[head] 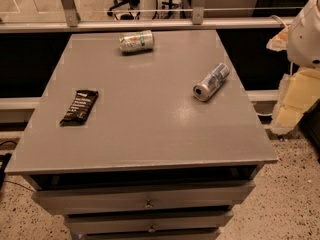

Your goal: Move redbull can near rxbar chocolate

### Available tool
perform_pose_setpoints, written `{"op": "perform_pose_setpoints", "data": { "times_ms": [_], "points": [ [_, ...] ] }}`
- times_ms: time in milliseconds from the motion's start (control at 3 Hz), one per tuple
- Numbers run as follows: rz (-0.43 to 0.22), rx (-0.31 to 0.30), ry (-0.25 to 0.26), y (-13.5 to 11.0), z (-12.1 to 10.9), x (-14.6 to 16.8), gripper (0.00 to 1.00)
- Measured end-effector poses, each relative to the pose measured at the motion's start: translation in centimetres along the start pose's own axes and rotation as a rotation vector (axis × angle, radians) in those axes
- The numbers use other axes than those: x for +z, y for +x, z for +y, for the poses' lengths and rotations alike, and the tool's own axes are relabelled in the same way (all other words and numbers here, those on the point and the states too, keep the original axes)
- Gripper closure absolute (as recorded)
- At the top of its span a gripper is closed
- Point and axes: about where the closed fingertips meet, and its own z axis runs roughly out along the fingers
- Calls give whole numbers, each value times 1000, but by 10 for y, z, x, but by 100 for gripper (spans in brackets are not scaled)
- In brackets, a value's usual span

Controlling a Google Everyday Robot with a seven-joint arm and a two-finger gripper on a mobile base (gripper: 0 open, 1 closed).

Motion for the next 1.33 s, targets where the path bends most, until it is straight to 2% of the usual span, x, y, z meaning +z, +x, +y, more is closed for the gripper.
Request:
{"op": "perform_pose_setpoints", "data": {
  "times_ms": [333, 667, 1333],
  "points": [
    [0, 0, 0, 0, 0, 0, 0],
    [-7, -39, 17, -9, -12, 4, 0],
    [-79, -215, 27, -38, -66, 47, 0]
  ]
}}
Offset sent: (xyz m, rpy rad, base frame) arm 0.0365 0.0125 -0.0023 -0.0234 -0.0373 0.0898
